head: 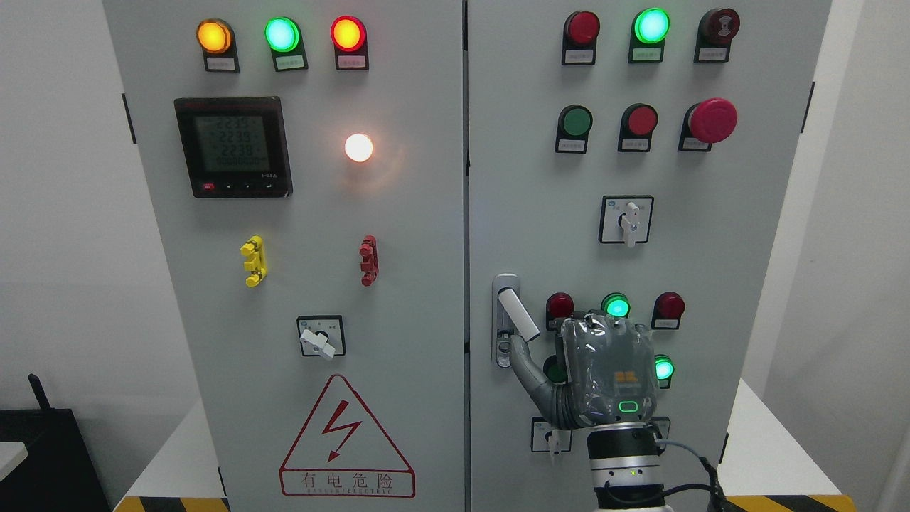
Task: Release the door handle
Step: 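Rotate the handle outward with the right hand until horizontal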
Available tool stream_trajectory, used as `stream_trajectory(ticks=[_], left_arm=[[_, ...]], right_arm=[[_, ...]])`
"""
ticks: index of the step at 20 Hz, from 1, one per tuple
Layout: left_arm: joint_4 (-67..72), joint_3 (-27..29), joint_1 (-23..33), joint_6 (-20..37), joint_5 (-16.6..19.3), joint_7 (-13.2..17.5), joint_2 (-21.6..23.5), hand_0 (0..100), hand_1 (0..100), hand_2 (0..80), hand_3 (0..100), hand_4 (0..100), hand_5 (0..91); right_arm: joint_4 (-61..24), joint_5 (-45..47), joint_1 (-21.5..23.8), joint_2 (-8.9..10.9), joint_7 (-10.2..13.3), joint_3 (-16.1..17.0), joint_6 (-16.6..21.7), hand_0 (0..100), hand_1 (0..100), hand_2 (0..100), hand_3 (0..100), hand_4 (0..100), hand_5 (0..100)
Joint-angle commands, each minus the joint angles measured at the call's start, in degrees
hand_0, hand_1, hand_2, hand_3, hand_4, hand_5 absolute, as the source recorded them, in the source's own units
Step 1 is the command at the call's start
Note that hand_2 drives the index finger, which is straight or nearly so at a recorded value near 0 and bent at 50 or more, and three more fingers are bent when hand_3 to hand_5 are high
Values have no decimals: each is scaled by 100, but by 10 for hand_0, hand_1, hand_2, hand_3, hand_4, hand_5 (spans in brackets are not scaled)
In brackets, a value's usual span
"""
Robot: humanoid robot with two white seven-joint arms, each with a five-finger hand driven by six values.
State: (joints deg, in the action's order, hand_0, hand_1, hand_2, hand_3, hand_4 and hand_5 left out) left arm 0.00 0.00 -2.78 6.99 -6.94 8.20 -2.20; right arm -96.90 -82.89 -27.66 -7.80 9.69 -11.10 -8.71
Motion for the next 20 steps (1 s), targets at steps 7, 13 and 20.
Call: stream_trajectory(ticks=[7, 13, 20], left_arm=[[97, 62, 5, -5, 0, -2, 0, 120, 389, 0, 0, 0, 0], [97, 62, 5, 4, 0, -2, 0, 120, 389, 0, 0, 0, 0], [97, 62, -4, -5, 0, -2, 0, 120, 389, 0, 0, 0, 0]], right_arm=[[-5, 10, -11, 16, -2, 81, 1, 443, 221, 1000, 1000, 932, 935], [-5, 10, -11, 16, -2, 117, 0, 444, 222, 1000, 1000, 932, 936], [-57, 10, -20, 16, -2, 160, 1, 444, 224, 1000, 1000, 932, 939]])
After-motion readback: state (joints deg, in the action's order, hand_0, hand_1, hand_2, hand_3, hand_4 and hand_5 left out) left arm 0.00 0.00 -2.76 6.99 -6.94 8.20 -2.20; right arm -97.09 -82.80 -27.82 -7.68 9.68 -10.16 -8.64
